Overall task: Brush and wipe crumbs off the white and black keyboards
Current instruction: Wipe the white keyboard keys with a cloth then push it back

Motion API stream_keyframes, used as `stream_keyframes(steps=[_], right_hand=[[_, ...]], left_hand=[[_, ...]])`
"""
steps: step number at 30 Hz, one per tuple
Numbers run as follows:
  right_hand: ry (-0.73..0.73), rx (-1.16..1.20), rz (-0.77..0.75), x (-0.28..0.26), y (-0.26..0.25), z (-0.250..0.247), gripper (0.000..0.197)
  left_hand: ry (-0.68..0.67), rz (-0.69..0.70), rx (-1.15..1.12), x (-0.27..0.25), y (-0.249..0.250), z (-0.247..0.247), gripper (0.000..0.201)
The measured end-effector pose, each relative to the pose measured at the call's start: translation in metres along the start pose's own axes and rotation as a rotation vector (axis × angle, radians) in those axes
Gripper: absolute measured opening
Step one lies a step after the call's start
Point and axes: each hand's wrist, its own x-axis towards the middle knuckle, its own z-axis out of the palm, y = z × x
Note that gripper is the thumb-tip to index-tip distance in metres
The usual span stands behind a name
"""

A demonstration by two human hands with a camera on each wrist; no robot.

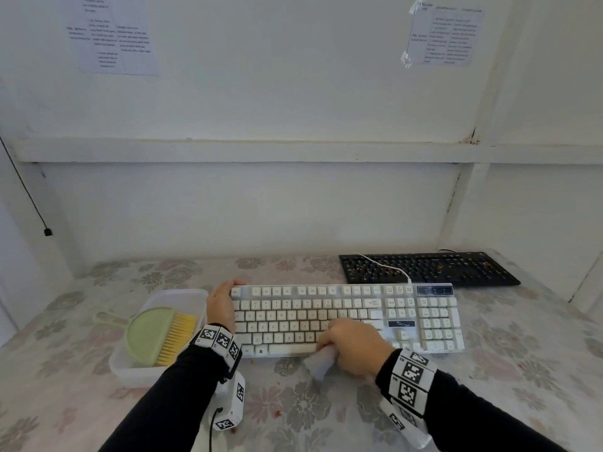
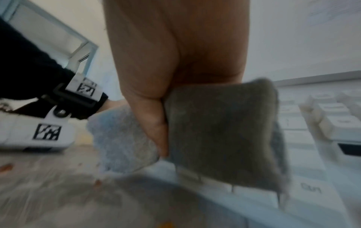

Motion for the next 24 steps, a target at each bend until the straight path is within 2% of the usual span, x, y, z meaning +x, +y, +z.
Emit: stream_keyframes(steps=[3, 5, 7, 11, 15, 17, 21, 22, 24], right_hand=[[0.287, 0.092, 0.072, 0.007, 0.007, -0.017, 0.031], [0.366, 0.072, 0.144, 0.011, 0.012, -0.025, 0.031], [0.302, 0.036, 0.176, 0.011, 0.015, -0.026, 0.029], [0.064, 0.021, 0.107, 0.005, 0.016, -0.012, 0.021], [-0.116, -0.074, 0.099, 0.001, 0.013, -0.009, 0.023], [-0.081, -0.050, 0.106, 0.002, 0.015, -0.015, 0.022], [0.255, 0.074, 0.155, 0.007, 0.026, -0.035, 0.024], [0.287, 0.069, 0.169, 0.007, 0.029, -0.037, 0.025], [0.230, 0.022, 0.164, 0.006, 0.032, -0.033, 0.019]], left_hand=[[0.008, 0.005, 0.000, 0.000, 0.001, 0.001, 0.027], [0.013, 0.005, -0.002, -0.001, 0.001, 0.001, 0.028], [0.015, 0.025, 0.011, -0.002, 0.002, 0.001, 0.028], [0.009, 0.060, 0.034, -0.004, 0.003, 0.002, 0.028], [0.009, 0.043, 0.028, -0.001, 0.001, 0.001, 0.027], [0.009, 0.031, 0.016, 0.000, 0.000, 0.000, 0.027], [0.015, 0.024, 0.002, -0.001, 0.001, 0.001, 0.027], [0.017, 0.019, -0.004, -0.001, 0.001, 0.001, 0.027], [0.012, 0.011, -0.005, -0.001, 0.000, 0.001, 0.026]])
